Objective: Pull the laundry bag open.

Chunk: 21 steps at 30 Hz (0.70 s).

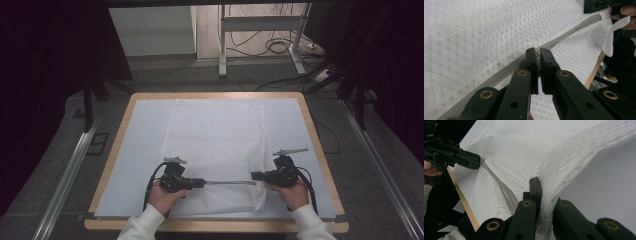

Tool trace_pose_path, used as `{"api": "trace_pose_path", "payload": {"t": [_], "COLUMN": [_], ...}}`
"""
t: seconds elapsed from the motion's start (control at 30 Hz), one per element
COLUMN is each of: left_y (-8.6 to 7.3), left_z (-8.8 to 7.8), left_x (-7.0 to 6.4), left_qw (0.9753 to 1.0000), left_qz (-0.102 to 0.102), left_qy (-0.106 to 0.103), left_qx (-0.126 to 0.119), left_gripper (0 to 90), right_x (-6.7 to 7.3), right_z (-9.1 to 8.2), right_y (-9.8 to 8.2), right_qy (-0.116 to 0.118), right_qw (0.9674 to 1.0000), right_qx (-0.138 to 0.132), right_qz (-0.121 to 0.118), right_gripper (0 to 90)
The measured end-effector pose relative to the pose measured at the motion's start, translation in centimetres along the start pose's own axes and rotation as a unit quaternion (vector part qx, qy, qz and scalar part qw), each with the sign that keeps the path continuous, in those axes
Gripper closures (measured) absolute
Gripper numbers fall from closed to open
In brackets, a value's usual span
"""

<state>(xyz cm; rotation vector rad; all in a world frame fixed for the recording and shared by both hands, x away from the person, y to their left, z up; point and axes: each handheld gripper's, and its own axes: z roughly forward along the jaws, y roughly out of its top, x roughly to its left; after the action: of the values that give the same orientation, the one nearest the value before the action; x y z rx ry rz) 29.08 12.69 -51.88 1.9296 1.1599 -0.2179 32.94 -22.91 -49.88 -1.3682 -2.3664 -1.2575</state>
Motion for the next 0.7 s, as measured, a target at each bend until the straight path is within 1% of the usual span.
{"api": "trace_pose_path", "payload": {"t": [0.13,0.2,0.27,0.4,0.57,0.7], "left_y": [-0.1,-0.2,-0.4,-0.7,-0.8,-0.9], "left_z": [-0.1,0.0,0.0,-0.7,-1.2,-1.7], "left_x": [0.1,0.1,0.3,0.9,1.4,1.7], "left_qw": [1.0000,0.9998,0.9991,0.9991,0.9991,0.9988], "left_qz": [0.002,0.006,0.009,0.000,-0.005,-0.010], "left_qy": [0.003,0.017,0.041,0.042,0.041,0.047], "left_qx": [0.001,0.004,0.008,0.004,0.001,-0.005], "left_gripper": [86.6,86.7,86.8,86.8,86.7,86.8], "right_x": [0.0,0.0,0.0,-0.4,-0.4,-0.5], "right_z": [0.0,0.0,-0.1,-0.6,-0.3,-0.4], "right_y": [0.0,0.0,0.0,0.0,0.0,0.0], "right_qy": [0.000,-0.004,-0.011,-0.012,-0.008,-0.010], "right_qw": [1.0000,1.0000,0.9999,0.9998,0.9999,0.9999], "right_qx": [-0.004,-0.004,-0.007,-0.010,-0.006,-0.006], "right_qz": [0.001,0.000,0.001,0.008,0.006,0.007], "right_gripper": [88.8,88.8,88.8,88.8,88.8,88.8]}}
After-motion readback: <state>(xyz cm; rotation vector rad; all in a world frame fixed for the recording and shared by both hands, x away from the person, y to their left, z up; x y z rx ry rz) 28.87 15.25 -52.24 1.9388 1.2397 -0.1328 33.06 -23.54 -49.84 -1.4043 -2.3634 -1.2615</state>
